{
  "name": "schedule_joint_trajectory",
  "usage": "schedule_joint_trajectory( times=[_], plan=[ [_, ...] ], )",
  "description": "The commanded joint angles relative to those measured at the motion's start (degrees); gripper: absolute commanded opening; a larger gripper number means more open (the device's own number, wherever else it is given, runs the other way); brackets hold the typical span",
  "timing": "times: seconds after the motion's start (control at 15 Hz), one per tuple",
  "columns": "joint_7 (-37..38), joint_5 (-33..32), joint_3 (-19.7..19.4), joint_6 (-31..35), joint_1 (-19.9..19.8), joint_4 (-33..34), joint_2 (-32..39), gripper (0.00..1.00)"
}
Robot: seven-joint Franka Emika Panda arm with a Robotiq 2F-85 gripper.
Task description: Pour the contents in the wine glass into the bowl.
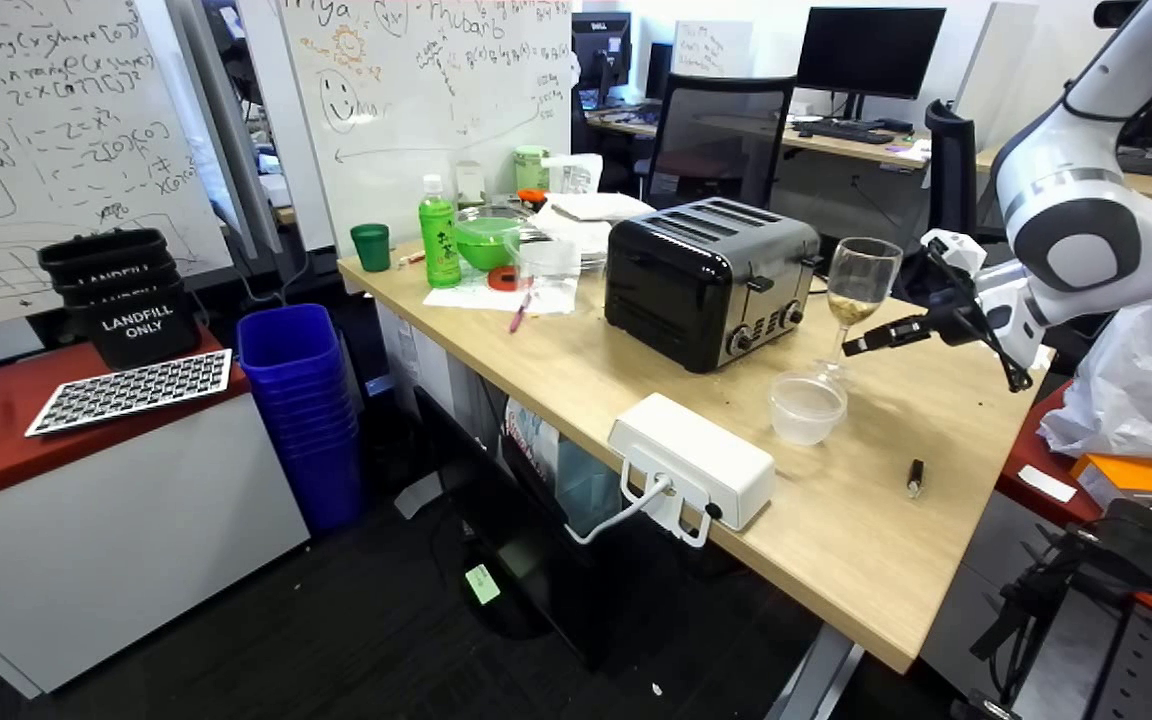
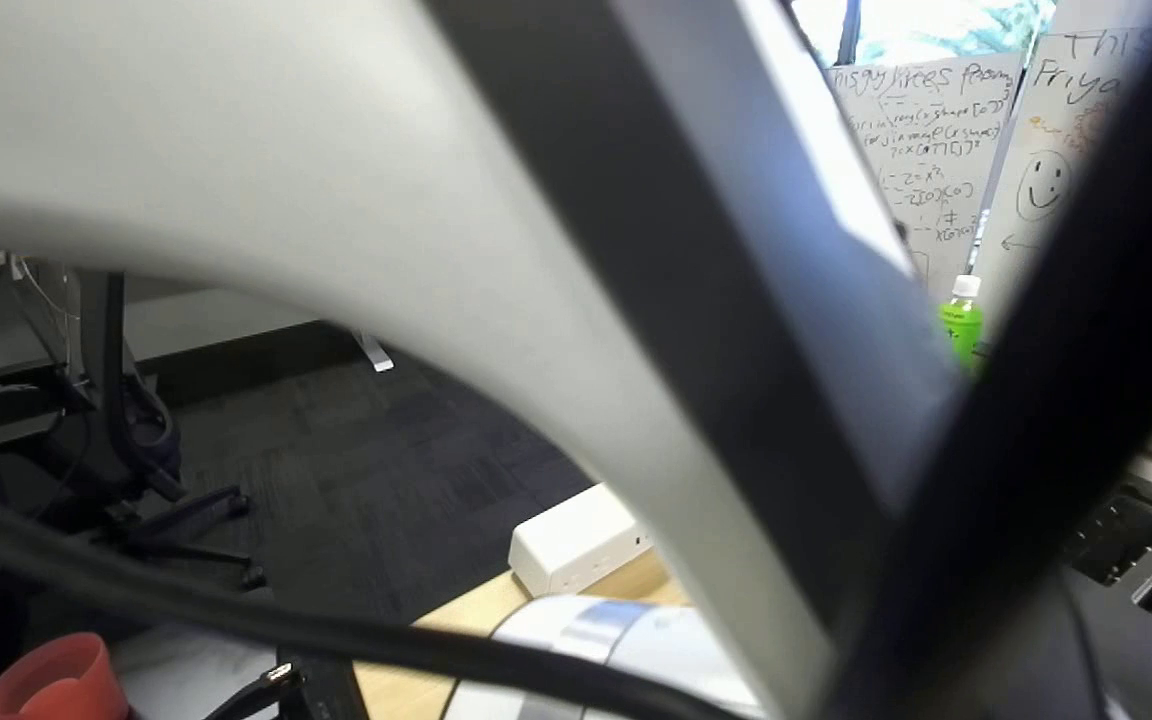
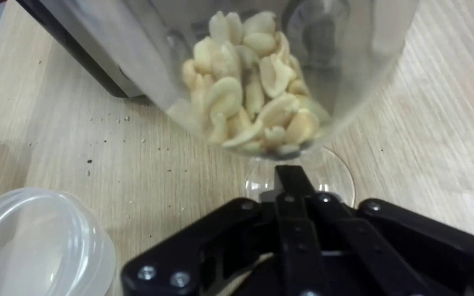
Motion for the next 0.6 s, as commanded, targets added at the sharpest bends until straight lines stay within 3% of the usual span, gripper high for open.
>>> schedule_joint_trajectory(
  times=[0.0,0.13,0.53],
  plan=[
    [-2.1,2.3,0.6,-2.4,-0.9,2.3,2.5,0.26],
    [-2.2,2.5,0.8,-3.1,-0.8,2.6,3.5,0.33],
    [-3.0,3.2,0.6,-4.5,-1.2,2.4,4.7,0.76]
  ],
)
